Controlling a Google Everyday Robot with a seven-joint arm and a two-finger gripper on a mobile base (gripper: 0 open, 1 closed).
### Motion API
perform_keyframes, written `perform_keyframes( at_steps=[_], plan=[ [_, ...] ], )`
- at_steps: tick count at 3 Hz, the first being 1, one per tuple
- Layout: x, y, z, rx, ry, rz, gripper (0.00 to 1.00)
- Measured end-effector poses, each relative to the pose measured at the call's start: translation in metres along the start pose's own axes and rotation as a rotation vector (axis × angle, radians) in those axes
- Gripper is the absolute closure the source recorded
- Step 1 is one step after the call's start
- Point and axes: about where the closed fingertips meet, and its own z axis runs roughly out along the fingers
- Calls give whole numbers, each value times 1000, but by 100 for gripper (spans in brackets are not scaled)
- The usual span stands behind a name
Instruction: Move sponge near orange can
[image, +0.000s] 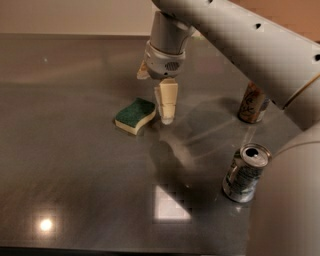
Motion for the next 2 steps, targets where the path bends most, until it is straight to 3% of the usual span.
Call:
perform_keyframes(
  at_steps=[2],
  plan=[
    [-11, -22, 32, -25, -21, 43, 0]
  ],
)
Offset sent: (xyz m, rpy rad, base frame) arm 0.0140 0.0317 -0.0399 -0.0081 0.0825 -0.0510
